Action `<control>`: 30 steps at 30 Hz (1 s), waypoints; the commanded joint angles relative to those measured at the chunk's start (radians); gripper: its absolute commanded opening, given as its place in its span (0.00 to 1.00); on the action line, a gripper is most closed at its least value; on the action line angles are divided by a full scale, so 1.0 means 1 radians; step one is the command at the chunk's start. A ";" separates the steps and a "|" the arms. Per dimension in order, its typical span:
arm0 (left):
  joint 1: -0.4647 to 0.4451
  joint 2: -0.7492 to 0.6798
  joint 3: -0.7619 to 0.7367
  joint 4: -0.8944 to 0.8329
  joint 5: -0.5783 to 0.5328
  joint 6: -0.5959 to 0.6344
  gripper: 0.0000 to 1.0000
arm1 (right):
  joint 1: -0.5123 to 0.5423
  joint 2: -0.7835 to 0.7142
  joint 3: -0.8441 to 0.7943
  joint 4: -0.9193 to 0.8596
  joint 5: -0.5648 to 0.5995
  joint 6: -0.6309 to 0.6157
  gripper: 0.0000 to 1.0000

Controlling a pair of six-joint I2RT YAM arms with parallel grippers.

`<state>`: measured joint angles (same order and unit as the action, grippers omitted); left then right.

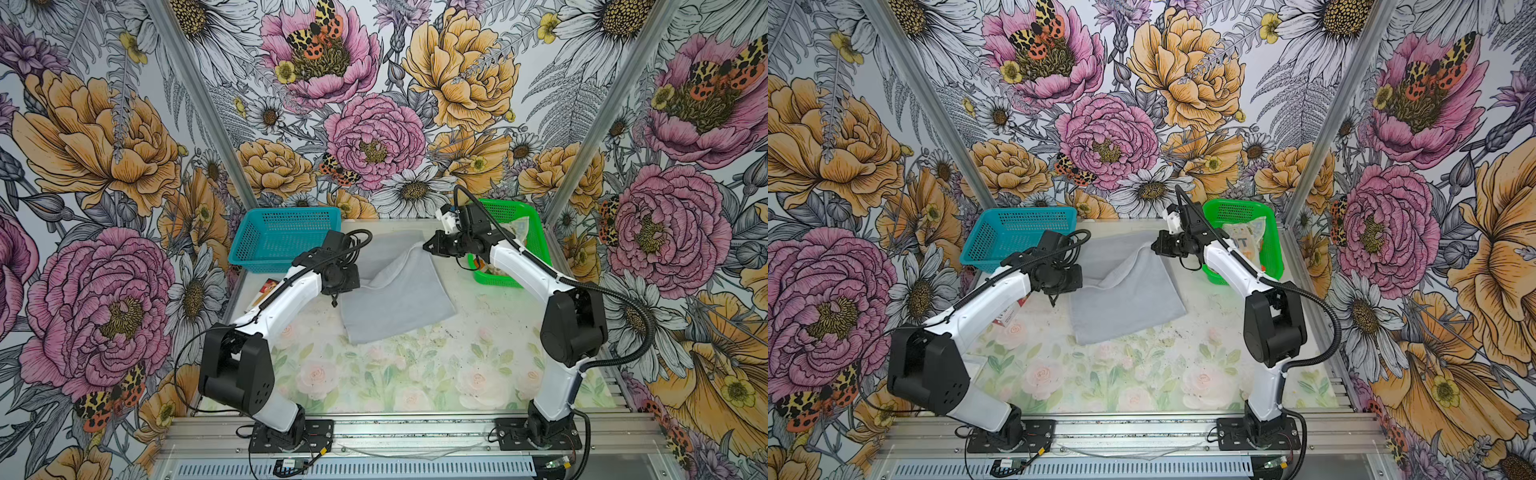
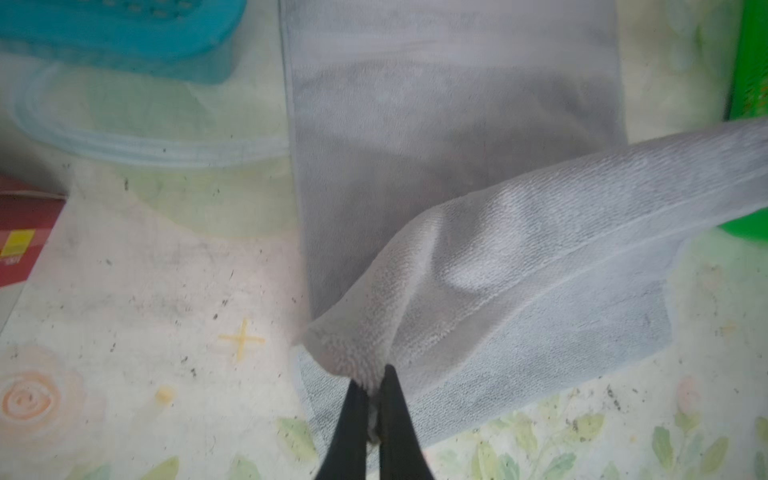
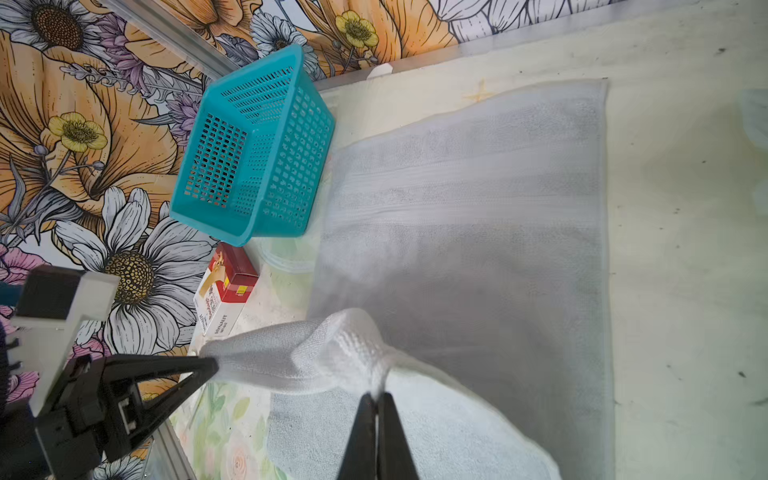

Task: Fold and stack the towels
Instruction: 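Lift the near edge with both grippers and fold it over toward the baskets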

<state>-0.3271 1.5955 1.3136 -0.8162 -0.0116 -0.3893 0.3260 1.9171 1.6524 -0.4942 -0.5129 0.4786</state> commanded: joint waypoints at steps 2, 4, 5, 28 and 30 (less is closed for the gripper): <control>0.036 0.135 0.142 0.039 -0.002 0.084 0.00 | -0.039 0.114 0.148 0.020 -0.078 -0.023 0.00; 0.043 0.206 0.214 0.040 -0.020 0.093 0.00 | -0.055 0.172 0.211 0.019 -0.094 -0.021 0.00; 0.051 0.263 0.251 0.041 -0.025 0.096 0.00 | -0.063 0.202 0.244 0.019 -0.104 -0.017 0.00; 0.097 0.668 0.687 0.046 -0.245 0.086 0.00 | -0.117 0.765 0.855 0.014 -0.241 0.139 0.00; 0.097 0.684 0.706 0.046 -0.250 0.079 0.00 | -0.119 0.774 0.855 0.014 -0.236 0.131 0.00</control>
<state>-0.2386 2.2513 1.9835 -0.7837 -0.2169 -0.3065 0.2146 2.6591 2.4718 -0.4877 -0.7429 0.6025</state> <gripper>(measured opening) 0.064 0.048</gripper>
